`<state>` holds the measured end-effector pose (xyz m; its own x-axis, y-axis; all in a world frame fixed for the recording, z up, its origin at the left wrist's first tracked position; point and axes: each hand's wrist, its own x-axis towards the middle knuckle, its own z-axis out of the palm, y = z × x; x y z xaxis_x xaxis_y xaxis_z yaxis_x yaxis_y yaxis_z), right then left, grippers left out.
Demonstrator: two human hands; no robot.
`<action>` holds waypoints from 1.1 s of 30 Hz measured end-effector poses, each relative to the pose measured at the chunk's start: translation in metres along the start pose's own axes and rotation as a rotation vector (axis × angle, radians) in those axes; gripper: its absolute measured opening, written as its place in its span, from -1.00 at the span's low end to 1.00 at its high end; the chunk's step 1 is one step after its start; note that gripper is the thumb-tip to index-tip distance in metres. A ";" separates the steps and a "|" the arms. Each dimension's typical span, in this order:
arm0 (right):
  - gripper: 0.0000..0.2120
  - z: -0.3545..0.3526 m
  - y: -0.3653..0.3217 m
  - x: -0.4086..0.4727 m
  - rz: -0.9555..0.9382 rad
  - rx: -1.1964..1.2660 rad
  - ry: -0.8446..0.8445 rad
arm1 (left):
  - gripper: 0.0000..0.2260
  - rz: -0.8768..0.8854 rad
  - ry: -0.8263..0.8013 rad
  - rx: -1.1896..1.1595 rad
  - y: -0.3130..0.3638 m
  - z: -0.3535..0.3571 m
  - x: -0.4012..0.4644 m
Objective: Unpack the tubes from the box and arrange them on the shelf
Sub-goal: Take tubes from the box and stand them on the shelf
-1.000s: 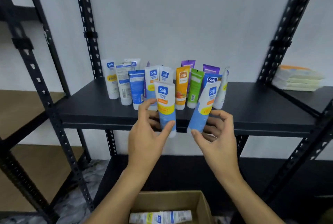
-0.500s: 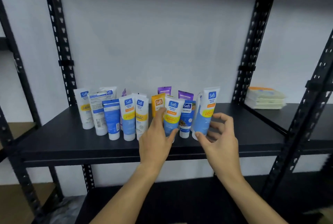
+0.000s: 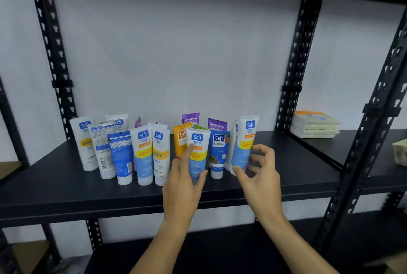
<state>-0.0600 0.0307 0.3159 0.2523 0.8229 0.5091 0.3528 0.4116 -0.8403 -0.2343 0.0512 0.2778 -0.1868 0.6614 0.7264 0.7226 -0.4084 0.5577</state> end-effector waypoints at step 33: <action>-0.37 0.025 0.037 -0.021 0.113 -0.314 -0.027 | -0.28 -0.102 -0.088 0.184 0.004 0.002 -0.018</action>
<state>-0.0753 0.0381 0.2694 0.2827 0.8684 0.4073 0.5859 0.1799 -0.7902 -0.2264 0.0384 0.2662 -0.2119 0.7490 0.6278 0.8139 -0.2203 0.5376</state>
